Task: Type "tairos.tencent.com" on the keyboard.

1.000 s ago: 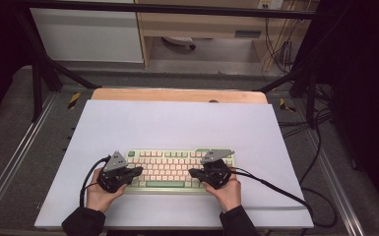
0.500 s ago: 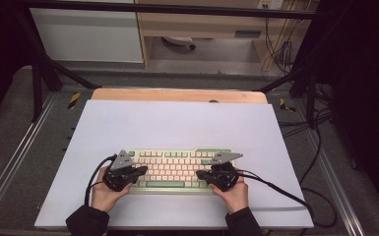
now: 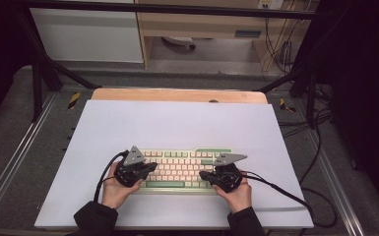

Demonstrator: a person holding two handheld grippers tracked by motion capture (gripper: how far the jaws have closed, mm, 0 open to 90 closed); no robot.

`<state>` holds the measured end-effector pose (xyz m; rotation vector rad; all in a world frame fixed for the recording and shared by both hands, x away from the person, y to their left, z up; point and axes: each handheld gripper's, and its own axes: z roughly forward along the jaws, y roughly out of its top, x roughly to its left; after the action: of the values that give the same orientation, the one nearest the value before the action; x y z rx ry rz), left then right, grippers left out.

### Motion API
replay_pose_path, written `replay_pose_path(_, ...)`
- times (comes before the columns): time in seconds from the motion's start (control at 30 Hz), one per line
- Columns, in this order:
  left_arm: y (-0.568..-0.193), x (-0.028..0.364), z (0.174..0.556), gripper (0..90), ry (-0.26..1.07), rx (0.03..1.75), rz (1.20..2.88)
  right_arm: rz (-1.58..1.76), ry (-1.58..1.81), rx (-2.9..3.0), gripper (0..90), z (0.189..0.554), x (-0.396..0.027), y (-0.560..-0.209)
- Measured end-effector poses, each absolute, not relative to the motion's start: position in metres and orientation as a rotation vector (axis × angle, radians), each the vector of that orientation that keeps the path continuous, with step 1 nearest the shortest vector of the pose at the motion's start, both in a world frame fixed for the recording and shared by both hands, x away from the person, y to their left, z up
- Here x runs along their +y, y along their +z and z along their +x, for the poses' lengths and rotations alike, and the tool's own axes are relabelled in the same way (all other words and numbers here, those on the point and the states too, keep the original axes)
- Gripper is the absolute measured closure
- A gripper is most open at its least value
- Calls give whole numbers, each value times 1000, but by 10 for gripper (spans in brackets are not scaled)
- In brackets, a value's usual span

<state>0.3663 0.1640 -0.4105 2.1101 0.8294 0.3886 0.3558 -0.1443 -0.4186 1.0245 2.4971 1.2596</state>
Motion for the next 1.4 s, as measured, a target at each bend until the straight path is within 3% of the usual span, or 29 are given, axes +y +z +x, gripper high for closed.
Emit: replay_pose_path(1.4,-425,150,376,897,400,835,2115,1032,1259,2498,900,356,-146,-421)
